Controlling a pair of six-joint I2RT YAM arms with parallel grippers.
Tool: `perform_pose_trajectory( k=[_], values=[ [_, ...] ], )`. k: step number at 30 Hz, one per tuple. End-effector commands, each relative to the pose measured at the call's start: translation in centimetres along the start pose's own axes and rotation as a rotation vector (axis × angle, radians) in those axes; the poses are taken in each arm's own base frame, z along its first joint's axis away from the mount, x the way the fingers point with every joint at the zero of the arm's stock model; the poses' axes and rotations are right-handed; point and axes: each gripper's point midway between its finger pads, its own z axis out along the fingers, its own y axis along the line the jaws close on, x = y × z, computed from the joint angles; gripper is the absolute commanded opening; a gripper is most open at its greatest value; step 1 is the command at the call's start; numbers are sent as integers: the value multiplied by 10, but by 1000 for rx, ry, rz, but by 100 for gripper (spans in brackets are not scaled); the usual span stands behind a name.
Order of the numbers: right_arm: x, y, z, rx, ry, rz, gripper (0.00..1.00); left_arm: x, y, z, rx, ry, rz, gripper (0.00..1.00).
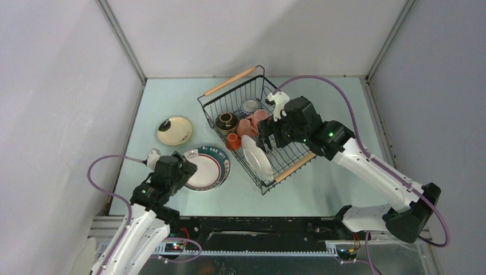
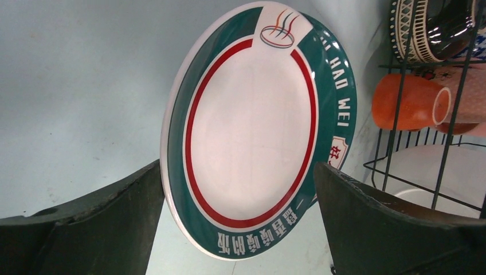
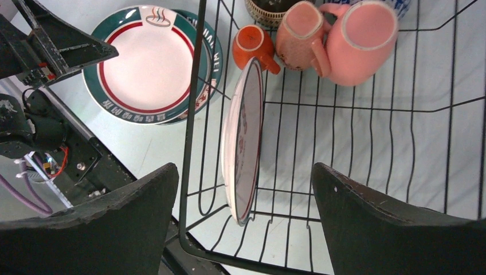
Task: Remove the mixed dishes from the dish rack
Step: Place the plate at the center of the board, then pick up the plate from the dish rack.
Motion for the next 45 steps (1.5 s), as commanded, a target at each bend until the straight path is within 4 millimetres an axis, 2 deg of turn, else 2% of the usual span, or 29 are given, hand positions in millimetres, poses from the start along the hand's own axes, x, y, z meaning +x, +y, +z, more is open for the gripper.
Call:
perform_pose_trajectory(
  k=[1, 7, 15, 23, 28, 33, 37, 38, 41, 45],
  values=[
    [-11, 7, 0, -34, -11, 64, 88, -6, -16, -5, 49, 6, 38, 100],
    [0, 0, 12, -24, 47, 128, 88, 5, -23, 1, 67, 68, 72, 100],
    [12, 3, 31, -53, 114, 177, 88, 14, -25, 5, 48, 134, 124, 99],
    [21, 4, 46, -67, 159, 198, 87, 1, -35, -7, 87, 97, 153, 99],
    [26, 6, 56, -98, 191, 212, 79, -10, -48, -22, 144, 72, 184, 100],
    [33, 11, 67, -152, 228, 232, 66, -22, -72, -40, 266, 31, 210, 100],
    [33, 15, 68, -195, 240, 247, 46, -31, -88, -56, 363, -5, 223, 99],
    [33, 17, 67, -209, 242, 248, 38, -33, -91, -60, 380, -16, 227, 99],
    [30, 19, 62, -234, 233, 236, 23, -39, -99, -72, 428, -41, 235, 99],
    [25, 21, 52, -253, 214, 215, 9, -44, -107, -80, 464, -52, 242, 100]
  ],
)
